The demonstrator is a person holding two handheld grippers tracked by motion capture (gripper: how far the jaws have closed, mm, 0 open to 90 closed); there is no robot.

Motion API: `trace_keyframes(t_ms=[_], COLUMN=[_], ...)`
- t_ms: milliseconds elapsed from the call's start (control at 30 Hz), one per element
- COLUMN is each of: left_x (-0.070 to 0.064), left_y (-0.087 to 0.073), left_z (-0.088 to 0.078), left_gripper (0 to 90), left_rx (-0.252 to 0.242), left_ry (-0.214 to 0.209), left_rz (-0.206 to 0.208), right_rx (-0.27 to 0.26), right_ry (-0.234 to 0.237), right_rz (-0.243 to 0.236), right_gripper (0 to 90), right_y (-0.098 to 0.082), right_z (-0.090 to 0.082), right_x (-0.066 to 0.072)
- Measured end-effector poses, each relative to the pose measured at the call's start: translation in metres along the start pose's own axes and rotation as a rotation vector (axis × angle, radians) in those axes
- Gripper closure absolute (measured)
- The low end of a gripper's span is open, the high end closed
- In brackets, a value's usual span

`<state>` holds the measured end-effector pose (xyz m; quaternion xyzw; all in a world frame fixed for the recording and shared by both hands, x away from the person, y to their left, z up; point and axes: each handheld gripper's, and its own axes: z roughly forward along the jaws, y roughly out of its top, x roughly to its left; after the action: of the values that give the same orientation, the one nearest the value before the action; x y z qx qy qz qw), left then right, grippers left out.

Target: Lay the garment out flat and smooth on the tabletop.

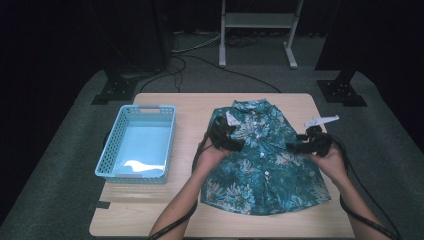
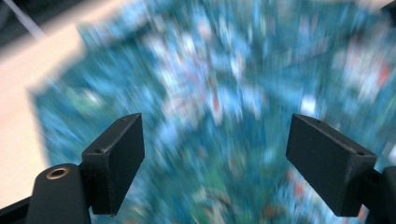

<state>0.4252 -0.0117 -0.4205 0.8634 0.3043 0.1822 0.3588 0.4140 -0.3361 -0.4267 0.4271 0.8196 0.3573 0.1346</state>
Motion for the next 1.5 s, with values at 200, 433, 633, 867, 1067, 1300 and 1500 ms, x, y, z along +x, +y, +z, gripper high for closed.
trace_keyframes(t_ms=[200, 433, 633, 867, 1067, 1300, 1500], left_x=[-0.008, -0.006, -0.01, -0.02, -0.028, -0.037, -0.046], left_y=[-0.031, -0.042, -0.051, -0.066, -0.078, -0.095, -0.108], left_z=[0.029, 0.028, 0.019, 0.002, -0.012, -0.028, -0.041], left_gripper=[17.7, 12.4, 10.7, 10.7, 10.7, 10.7, 10.7], left_rx=[0.116, 0.123, 0.134, 0.139, 0.132, 0.104, 0.089], left_ry=[-0.052, -0.067, -0.1, -0.12, -0.136, -0.154, -0.167], left_rz=[0.006, -0.01, -0.011, 0.014, 0.027, 0.042, 0.052], right_rx=[0.065, 0.052, 0.03, 0.049, 0.035, 0.027, 0.038], right_ry=[0.007, -0.035, -0.018, 0.01, 0.026, 0.046, 0.067], right_rz=[-0.016, -0.069, -0.088, -0.119, -0.136, -0.159, -0.184], right_gripper=[31.4, 29.4, 29.4, 29.4, 29.3, 29.3, 29.4], right_y=[-0.041, -0.053, -0.061, -0.068, -0.079, -0.092, -0.101], right_z=[0.015, 0.016, 0.013, 0.006, -0.001, -0.011, -0.018], right_x=[0.008, 0.019, 0.028, 0.045, 0.059, 0.076, 0.091])
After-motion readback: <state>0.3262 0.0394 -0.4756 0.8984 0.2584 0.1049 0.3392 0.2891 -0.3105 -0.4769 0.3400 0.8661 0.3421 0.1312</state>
